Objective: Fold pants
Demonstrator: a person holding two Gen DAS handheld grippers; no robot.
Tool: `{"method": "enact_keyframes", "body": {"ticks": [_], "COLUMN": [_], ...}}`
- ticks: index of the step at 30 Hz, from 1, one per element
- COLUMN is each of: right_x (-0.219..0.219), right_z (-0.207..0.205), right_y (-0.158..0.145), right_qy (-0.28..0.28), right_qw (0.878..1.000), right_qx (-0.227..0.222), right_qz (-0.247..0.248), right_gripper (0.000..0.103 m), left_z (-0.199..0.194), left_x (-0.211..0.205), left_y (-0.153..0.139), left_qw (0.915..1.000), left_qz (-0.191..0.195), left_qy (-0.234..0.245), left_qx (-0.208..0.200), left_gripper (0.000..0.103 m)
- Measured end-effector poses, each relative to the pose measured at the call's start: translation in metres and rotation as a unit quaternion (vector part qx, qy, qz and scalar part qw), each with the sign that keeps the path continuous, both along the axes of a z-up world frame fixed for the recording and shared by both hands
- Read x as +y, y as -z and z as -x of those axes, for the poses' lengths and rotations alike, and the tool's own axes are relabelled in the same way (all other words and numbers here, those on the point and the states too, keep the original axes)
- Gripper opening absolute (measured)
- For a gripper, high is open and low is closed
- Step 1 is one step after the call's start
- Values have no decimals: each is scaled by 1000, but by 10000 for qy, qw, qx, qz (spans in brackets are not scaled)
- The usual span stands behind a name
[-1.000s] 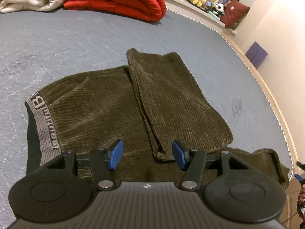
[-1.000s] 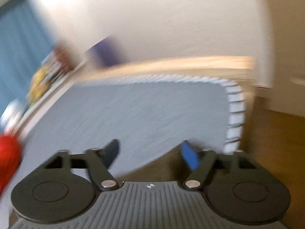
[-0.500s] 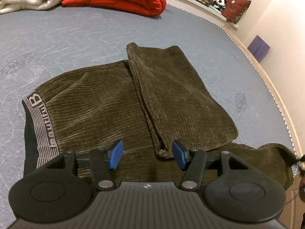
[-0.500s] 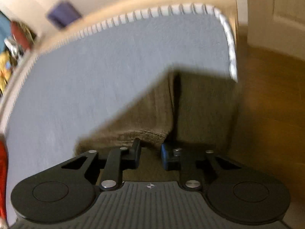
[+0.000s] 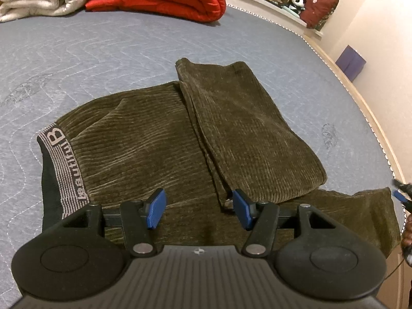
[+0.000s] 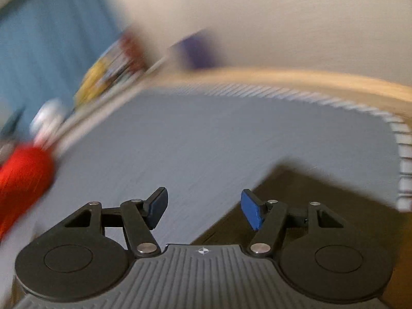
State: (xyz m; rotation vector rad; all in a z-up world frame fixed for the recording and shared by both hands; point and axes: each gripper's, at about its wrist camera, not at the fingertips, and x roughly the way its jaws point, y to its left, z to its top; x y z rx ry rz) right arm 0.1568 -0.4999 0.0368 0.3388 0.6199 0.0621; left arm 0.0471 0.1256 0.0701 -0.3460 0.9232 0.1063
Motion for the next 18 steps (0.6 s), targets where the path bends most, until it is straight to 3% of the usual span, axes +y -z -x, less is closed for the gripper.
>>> {"method": "enact_keyframes", "body": {"ticks": [3, 6, 8, 9, 12, 15, 18], "right_x": [75, 119, 138, 141, 148, 159, 192], "right_z": [8, 10, 0, -1, -4, -11, -22], "right_y": [5, 21, 45, 50, 32, 25, 15], "right_qy": [-1659, -2430, -2192, -2075, -1945, -1767, -1955], "right_qw": [9854, 9672, 9622, 9630, 9710, 9762, 9754], "right_qx": [315, 720, 1415, 1491, 1308, 1198, 926], "right_qz": [196, 191, 774, 856, 480, 394, 420], "right_gripper": [64, 64, 60, 57, 62, 61, 61], "left_z": [0, 1, 3, 4, 8, 9, 8], "left_x": [-1, 4, 10, 14, 27, 41, 53], "left_y": [1, 1, -1, -3, -12, -20, -26], "left_qw": [10000, 10000, 9999, 9998, 9992, 9984, 9974], "left_qz": [0, 26, 70, 107, 210, 263, 277], "left_qy": [4, -57, -130, -188, -303, -440, -587], "left_qx": [20, 12, -8, -31, -140, -246, -300], "left_gripper": [63, 63, 63, 63, 63, 63, 63]}}
